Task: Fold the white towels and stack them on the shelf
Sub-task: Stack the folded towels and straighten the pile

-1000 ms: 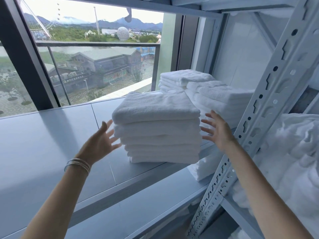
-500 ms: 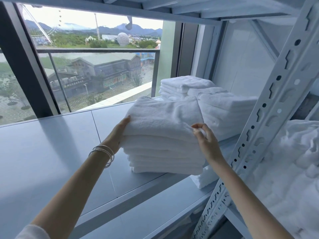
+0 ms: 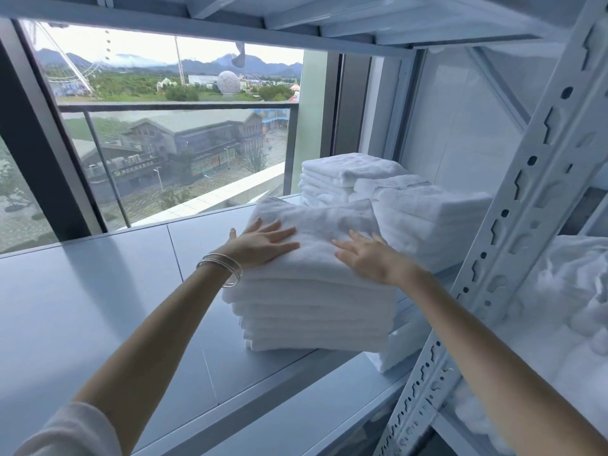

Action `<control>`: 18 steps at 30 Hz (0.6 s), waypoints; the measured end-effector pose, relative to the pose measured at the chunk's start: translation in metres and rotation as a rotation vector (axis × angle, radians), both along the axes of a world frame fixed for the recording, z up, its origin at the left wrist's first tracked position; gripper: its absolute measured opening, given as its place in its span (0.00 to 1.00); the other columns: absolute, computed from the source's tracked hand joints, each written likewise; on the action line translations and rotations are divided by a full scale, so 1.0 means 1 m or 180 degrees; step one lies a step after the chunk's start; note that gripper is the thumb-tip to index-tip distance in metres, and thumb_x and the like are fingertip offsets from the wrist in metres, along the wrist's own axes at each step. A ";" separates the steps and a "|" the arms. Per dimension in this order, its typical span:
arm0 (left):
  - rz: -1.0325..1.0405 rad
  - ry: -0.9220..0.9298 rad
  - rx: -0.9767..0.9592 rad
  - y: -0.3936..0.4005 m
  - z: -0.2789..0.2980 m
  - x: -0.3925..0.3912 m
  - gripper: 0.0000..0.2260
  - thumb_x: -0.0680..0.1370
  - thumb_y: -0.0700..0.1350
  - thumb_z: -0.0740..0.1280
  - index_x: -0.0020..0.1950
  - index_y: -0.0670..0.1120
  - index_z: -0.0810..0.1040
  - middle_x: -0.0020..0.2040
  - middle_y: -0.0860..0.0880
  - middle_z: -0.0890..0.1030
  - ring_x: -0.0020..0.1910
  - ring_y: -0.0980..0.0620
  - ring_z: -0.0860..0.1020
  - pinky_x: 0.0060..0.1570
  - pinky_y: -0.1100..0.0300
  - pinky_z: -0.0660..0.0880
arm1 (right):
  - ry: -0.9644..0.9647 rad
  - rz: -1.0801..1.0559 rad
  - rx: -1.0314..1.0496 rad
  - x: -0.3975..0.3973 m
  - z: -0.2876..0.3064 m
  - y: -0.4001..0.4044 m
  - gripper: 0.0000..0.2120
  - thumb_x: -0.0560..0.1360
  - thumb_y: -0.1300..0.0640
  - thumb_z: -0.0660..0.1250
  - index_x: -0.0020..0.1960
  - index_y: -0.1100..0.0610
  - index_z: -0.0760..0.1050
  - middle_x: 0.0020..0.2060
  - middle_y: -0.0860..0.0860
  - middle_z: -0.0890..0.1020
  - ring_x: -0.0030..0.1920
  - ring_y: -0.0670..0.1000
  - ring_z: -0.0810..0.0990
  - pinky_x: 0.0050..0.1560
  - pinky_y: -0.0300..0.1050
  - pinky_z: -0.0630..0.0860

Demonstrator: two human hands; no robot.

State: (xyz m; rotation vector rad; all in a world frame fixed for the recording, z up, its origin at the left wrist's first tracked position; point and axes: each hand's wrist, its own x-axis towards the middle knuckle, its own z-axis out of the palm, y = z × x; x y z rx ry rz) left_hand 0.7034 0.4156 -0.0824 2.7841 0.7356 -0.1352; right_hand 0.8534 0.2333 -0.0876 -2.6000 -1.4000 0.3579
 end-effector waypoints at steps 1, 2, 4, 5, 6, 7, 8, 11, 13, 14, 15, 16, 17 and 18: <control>0.0058 0.0001 -0.0009 -0.001 0.002 0.001 0.28 0.74 0.71 0.46 0.73 0.67 0.49 0.77 0.55 0.44 0.76 0.47 0.40 0.67 0.31 0.39 | -0.0108 -0.0156 -0.0072 -0.003 0.002 -0.007 0.24 0.79 0.40 0.45 0.73 0.42 0.58 0.76 0.53 0.54 0.76 0.57 0.49 0.73 0.58 0.47; 0.0126 0.0079 0.0048 -0.003 0.004 0.004 0.28 0.75 0.70 0.47 0.73 0.66 0.48 0.77 0.54 0.44 0.76 0.47 0.40 0.67 0.31 0.38 | -0.0398 -0.0328 -0.0216 -0.008 0.007 -0.009 0.24 0.79 0.41 0.45 0.72 0.45 0.61 0.74 0.55 0.59 0.74 0.58 0.55 0.72 0.60 0.51; 0.0215 0.0237 0.0306 -0.010 0.010 0.013 0.30 0.74 0.71 0.46 0.74 0.64 0.48 0.78 0.52 0.45 0.76 0.45 0.42 0.67 0.32 0.37 | -0.1127 -0.0445 -0.0414 -0.020 0.025 -0.001 0.25 0.79 0.41 0.46 0.69 0.51 0.67 0.70 0.57 0.66 0.72 0.60 0.58 0.69 0.65 0.51; 0.0213 0.0229 0.0446 -0.017 0.011 0.018 0.30 0.74 0.71 0.45 0.75 0.63 0.48 0.78 0.51 0.47 0.76 0.45 0.43 0.67 0.32 0.36 | -0.1300 -0.0294 -0.0336 -0.024 0.031 0.010 0.26 0.79 0.40 0.47 0.69 0.53 0.66 0.71 0.57 0.64 0.73 0.60 0.54 0.69 0.66 0.48; 0.0176 0.0154 0.0528 -0.024 0.011 0.022 0.30 0.75 0.70 0.44 0.75 0.62 0.49 0.78 0.51 0.47 0.76 0.45 0.44 0.67 0.33 0.36 | -0.1311 -0.0028 -0.0239 -0.025 0.034 0.022 0.26 0.79 0.41 0.46 0.71 0.53 0.64 0.74 0.56 0.59 0.75 0.59 0.49 0.70 0.67 0.44; 0.0108 0.0037 0.0585 -0.031 0.009 0.025 0.29 0.76 0.69 0.44 0.75 0.62 0.49 0.78 0.52 0.48 0.76 0.45 0.44 0.67 0.34 0.36 | -0.1183 0.0248 -0.0212 -0.024 0.033 0.032 0.26 0.80 0.42 0.46 0.74 0.51 0.59 0.76 0.55 0.54 0.76 0.56 0.44 0.70 0.66 0.41; 0.0051 -0.0067 0.0621 -0.035 0.004 0.025 0.28 0.77 0.67 0.45 0.75 0.61 0.48 0.78 0.52 0.47 0.76 0.45 0.44 0.68 0.35 0.37 | -0.0966 0.0424 -0.0275 -0.017 0.028 0.041 0.26 0.80 0.43 0.44 0.76 0.50 0.53 0.76 0.54 0.49 0.76 0.54 0.41 0.71 0.65 0.39; 0.0041 -0.0169 0.0640 -0.036 -0.010 0.019 0.28 0.77 0.67 0.46 0.75 0.62 0.46 0.78 0.53 0.45 0.76 0.44 0.42 0.70 0.36 0.38 | -0.0522 0.0342 -0.0506 0.023 0.014 0.048 0.26 0.80 0.40 0.43 0.76 0.44 0.44 0.76 0.52 0.43 0.76 0.53 0.39 0.72 0.62 0.36; 0.0060 0.0020 0.0597 -0.032 -0.007 0.020 0.29 0.76 0.68 0.46 0.75 0.62 0.44 0.77 0.53 0.43 0.76 0.42 0.41 0.70 0.36 0.38 | -0.0280 -0.0035 -0.0488 0.043 0.013 0.046 0.27 0.79 0.38 0.44 0.76 0.42 0.44 0.76 0.52 0.41 0.76 0.55 0.38 0.71 0.61 0.38; 0.0037 0.0186 0.0534 -0.029 -0.002 0.023 0.29 0.76 0.69 0.46 0.75 0.62 0.44 0.77 0.53 0.42 0.75 0.41 0.40 0.70 0.36 0.38 | -0.0191 -0.0239 -0.0467 0.049 0.015 0.043 0.27 0.79 0.38 0.44 0.76 0.42 0.44 0.76 0.53 0.41 0.75 0.56 0.38 0.71 0.62 0.38; 0.0021 0.0361 0.0422 -0.024 0.005 0.029 0.30 0.75 0.70 0.46 0.75 0.63 0.44 0.77 0.53 0.42 0.75 0.41 0.40 0.69 0.36 0.38 | -0.0217 -0.0366 -0.0447 0.049 0.017 0.040 0.27 0.79 0.38 0.44 0.76 0.44 0.45 0.76 0.53 0.41 0.75 0.57 0.38 0.71 0.62 0.38; 0.0009 0.0494 0.0284 -0.018 0.011 0.035 0.31 0.74 0.71 0.46 0.74 0.64 0.44 0.77 0.54 0.41 0.75 0.41 0.39 0.68 0.36 0.37 | -0.0337 -0.0413 -0.0398 0.044 0.019 0.036 0.28 0.79 0.38 0.45 0.76 0.46 0.46 0.76 0.54 0.40 0.75 0.58 0.38 0.71 0.62 0.39; 0.0009 0.0527 0.0179 -0.009 0.016 0.042 0.31 0.73 0.72 0.45 0.74 0.65 0.45 0.77 0.55 0.42 0.75 0.42 0.38 0.68 0.36 0.37 | -0.0495 -0.0352 -0.0266 0.036 0.020 0.033 0.29 0.79 0.38 0.46 0.76 0.48 0.48 0.76 0.54 0.40 0.75 0.58 0.37 0.71 0.62 0.38; 0.0009 0.0453 0.0123 0.002 0.017 0.048 0.31 0.73 0.72 0.45 0.74 0.65 0.46 0.77 0.56 0.42 0.75 0.43 0.38 0.68 0.36 0.36 | -0.0617 -0.0153 -0.0095 0.027 0.020 0.030 0.30 0.79 0.37 0.47 0.76 0.49 0.50 0.76 0.54 0.39 0.75 0.57 0.36 0.71 0.62 0.38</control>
